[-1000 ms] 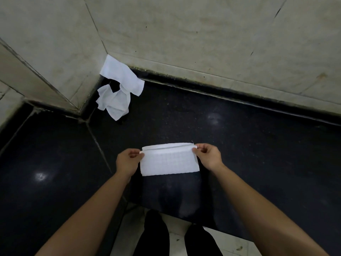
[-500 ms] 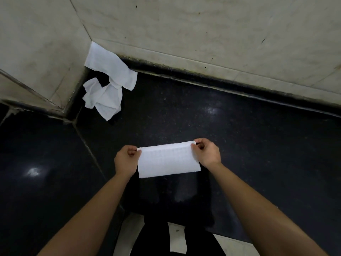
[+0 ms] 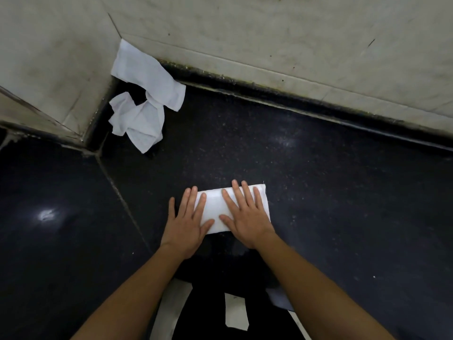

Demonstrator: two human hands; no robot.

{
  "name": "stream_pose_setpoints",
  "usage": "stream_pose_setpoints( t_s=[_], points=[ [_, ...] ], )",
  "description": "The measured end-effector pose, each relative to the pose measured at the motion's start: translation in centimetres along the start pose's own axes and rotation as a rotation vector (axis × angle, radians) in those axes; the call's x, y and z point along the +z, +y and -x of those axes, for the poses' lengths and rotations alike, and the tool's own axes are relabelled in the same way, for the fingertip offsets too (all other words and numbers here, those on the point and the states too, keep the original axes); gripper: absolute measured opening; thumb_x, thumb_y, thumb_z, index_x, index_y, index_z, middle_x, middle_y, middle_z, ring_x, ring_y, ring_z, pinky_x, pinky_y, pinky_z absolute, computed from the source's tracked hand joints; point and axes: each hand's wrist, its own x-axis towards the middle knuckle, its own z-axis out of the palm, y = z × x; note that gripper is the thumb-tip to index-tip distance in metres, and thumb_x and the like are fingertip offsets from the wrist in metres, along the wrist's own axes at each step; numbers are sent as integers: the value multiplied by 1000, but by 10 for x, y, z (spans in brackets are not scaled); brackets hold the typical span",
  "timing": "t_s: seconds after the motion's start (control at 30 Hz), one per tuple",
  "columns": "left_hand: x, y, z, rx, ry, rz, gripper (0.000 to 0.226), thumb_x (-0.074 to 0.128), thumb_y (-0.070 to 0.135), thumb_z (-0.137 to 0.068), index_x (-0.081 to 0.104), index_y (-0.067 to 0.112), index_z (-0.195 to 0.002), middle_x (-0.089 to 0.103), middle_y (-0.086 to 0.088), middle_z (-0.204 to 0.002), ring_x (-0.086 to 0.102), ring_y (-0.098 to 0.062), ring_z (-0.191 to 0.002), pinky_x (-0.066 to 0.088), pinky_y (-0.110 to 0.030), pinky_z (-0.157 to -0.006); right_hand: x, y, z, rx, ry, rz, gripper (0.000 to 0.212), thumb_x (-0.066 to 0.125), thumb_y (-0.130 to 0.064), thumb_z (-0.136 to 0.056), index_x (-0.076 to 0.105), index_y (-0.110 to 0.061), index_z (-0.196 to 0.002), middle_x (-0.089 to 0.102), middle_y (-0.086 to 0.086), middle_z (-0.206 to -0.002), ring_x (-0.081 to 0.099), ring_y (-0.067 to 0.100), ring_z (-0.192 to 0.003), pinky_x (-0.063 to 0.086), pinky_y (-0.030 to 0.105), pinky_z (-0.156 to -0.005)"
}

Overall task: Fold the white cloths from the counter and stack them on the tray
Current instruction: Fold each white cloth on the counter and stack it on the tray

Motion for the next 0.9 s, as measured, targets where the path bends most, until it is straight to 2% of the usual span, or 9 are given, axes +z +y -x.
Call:
stream_pose_setpoints(
  t_s=[0.1, 0.17, 0.3, 0.43, 0.53, 0.67, 0.73, 0.8, 0.9],
  points=[
    [-4, 0, 2, 2, -35, -1, 73, 8, 60, -100, 10, 13, -156, 10, -16, -164, 10, -31, -151, 20, -61, -115, -6, -1, 4, -27, -9, -28, 72, 21, -60, -102, 11, -18, -160, 1, 14, -167, 2, 34, -154, 8, 56, -123],
    [-9, 1, 3, -18, -51, -2, 73, 7, 60, -100, 14, 13, -156, 15, -15, -163, 14, -31, -151, 24, -61, -114, -13, 2, 12, 41, 56, -56, 71, 25, -58, -103, 18, -15, -159, 7, 15, -167, 7, 33, -154, 12, 54, -123],
    [-15, 3, 2, -48, -81, 14, 74, 14, 59, -98, 23, 14, -155, 18, -15, -163, 17, -31, -150, 24, -61, -115, -36, 5, 36, 460, 259, -334, 61, 48, -49, -99, 38, -13, -149, 41, 11, -150, 40, 29, -135, 37, 47, -110],
    [-17, 4, 3, -48, -88, 30, 74, 12, 60, -98, 23, 15, -156, 17, -13, -163, 15, -30, -150, 20, -60, -117, -48, 12, 52, 820, 54, -567, 60, 57, -58, -90, 49, -18, -135, 58, 3, -127, 54, 23, -116, 50, 41, -92],
    [-17, 2, 2, -43, -85, 39, 76, 7, 62, -96, 15, 17, -157, 10, -11, -165, 9, -28, -152, 15, -58, -118, -54, 13, 53, 912, -79, -629, 42, 60, -52, -89, 59, -23, -119, 67, -1, -112, 61, 21, -106, 50, 33, -80],
    [-18, -2, 1, -16, -81, 29, 78, 4, 63, -94, 7, 19, -158, 1, -9, -166, 1, -26, -152, 10, -56, -120, -65, 18, 47, 964, -143, -767, 15, 64, -42, -85, 65, -28, -84, 68, -4, -87, 66, 19, -89, 51, 30, -72],
    [-19, -2, 1, -10, -97, 14, 80, 0, 64, -92, 2, 20, -158, -5, -8, -166, -5, -25, -152, 7, -55, -121, -63, 23, 45, 1025, -116, -918, 15, 70, -37, -82, 67, -24, -88, 68, -4, -87, 66, 17, -86, 55, 31, -73],
    [-20, -2, 0, -8, -109, 9, 82, -6, 65, -88, -7, 21, -157, -13, -7, -165, -13, -24, -151, 2, -54, -121, -60, 26, 43, 1123, -53, -1225, 24, 77, -29, -80, 70, -16, -98, 72, 2, -90, 70, 18, -80, 60, 31, -70],
    [-21, -2, 1, 2, -127, -15, 84, -21, 69, -80, -23, 23, -151, -26, -5, -161, -22, -23, -149, -4, -52, -120, -68, 28, 42, 1184, -42, -1618, 21, 81, -18, -81, 72, -6, -96, 73, 6, -91, 67, 16, -75, 54, 22, -58]
  ],
)
